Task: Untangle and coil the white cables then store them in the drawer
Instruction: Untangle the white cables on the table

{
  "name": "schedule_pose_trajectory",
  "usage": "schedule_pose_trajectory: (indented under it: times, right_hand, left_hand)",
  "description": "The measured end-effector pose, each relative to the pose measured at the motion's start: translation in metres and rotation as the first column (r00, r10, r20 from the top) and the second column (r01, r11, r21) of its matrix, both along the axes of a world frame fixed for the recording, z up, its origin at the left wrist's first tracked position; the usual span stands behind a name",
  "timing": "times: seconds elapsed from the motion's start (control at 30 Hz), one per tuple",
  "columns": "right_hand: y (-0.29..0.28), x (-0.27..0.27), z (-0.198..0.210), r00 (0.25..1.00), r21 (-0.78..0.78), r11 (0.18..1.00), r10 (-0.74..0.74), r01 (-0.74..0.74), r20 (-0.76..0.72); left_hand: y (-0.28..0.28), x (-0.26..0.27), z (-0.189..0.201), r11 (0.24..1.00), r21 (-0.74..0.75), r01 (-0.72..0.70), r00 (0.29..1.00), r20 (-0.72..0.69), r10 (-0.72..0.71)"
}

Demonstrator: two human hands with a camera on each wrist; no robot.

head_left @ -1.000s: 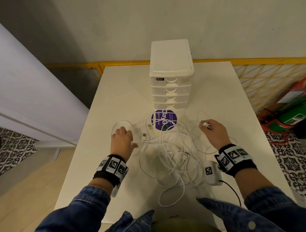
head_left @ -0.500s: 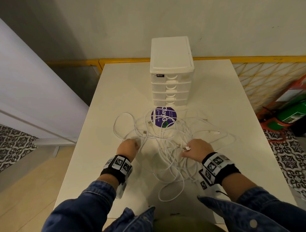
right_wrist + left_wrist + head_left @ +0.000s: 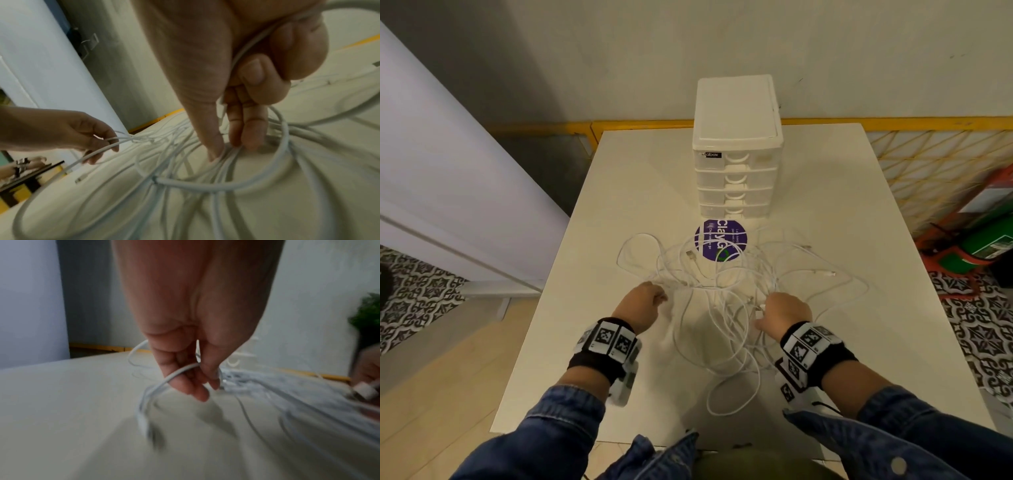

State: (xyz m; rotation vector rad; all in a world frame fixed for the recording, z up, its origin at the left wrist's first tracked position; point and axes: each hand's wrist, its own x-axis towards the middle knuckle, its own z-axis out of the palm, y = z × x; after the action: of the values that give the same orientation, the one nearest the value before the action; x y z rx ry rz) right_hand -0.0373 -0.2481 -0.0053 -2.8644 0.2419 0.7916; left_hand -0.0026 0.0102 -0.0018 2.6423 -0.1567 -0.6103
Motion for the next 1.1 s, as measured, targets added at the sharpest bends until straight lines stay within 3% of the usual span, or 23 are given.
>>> schedule_pose_trajectory:
  times: [0.07, 0.2, 0.33, 0.43, 0.53, 0.67, 0.73, 0.8, 0.87, 0.93, 1.0, 1.1]
  right_hand:
    - [-0.001, 0.000, 0.000, 1.000, 0.006, 1.000, -0.012, 0.012, -0.019]
    - [-0.007, -0.003, 0.006, 0.997, 0.096, 0.993, -0.068, 0.071, -0.026]
    - [-0.018, -0.001, 0.020, 0.984, 0.231, 0.968, -0.130, 0.100, 0.120]
    - [-0.022, 0.006, 0.029, 0.954, 0.381, 0.918, -0.209, 0.115, 0.216]
    - [-0.025, 0.013, 0.036, 0.927, 0.447, 0.892, -0.216, 0.059, 0.308]
    - [-0.026, 0.019, 0.051, 0.835, 0.445, 0.896, -0.243, -0.002, 0.494]
    - [-0.025, 0.021, 0.063, 0.792, 0.510, 0.860, -0.304, -0.011, 0.529]
    - [-0.022, 0.020, 0.076, 0.781, 0.625, 0.779, -0.356, -0.056, 0.513]
    - [-0.018, 0.020, 0.089, 0.766, 0.754, 0.649, -0.433, -0.101, 0.475]
    - [-0.016, 0.021, 0.098, 0.728, 0.831, 0.538, -0.513, -0.141, 0.455]
    - [-0.018, 0.022, 0.103, 0.668, 0.825, 0.535, -0.548, -0.183, 0.504]
    - [-0.024, 0.025, 0.103, 0.571, 0.765, 0.616, -0.566, -0.185, 0.594]
  left_hand:
    - [0.005, 0.004, 0.018, 0.997, -0.059, -0.051, 0.998, 0.034, 0.053]
    - [0.012, 0.013, 0.055, 0.990, -0.029, -0.138, 0.981, 0.134, 0.141]
    - [0.016, 0.022, 0.064, 0.949, -0.208, -0.238, 0.922, 0.260, 0.288]
    - [0.007, 0.026, 0.061, 0.902, -0.288, -0.320, 0.888, 0.240, 0.392]
    - [-0.016, 0.029, 0.055, 0.887, -0.313, -0.341, 0.905, 0.147, 0.399]
    - [-0.048, 0.048, 0.036, 0.912, -0.196, -0.362, 0.929, 0.003, 0.369]
    - [-0.063, 0.060, 0.025, 0.929, -0.135, -0.344, 0.939, -0.059, 0.339]
    - [-0.072, 0.065, 0.013, 0.941, -0.112, -0.321, 0.945, -0.097, 0.311]
    - [-0.077, 0.073, -0.008, 0.973, -0.112, -0.204, 0.976, -0.104, 0.193]
    - [-0.082, 0.080, -0.023, 0.974, -0.018, -0.227, 0.967, -0.119, 0.224]
    - [-0.084, 0.078, -0.024, 0.981, 0.065, -0.183, 0.981, -0.045, 0.187]
    - [-0.082, 0.069, -0.011, 0.981, 0.099, -0.165, 0.985, -0.030, 0.169]
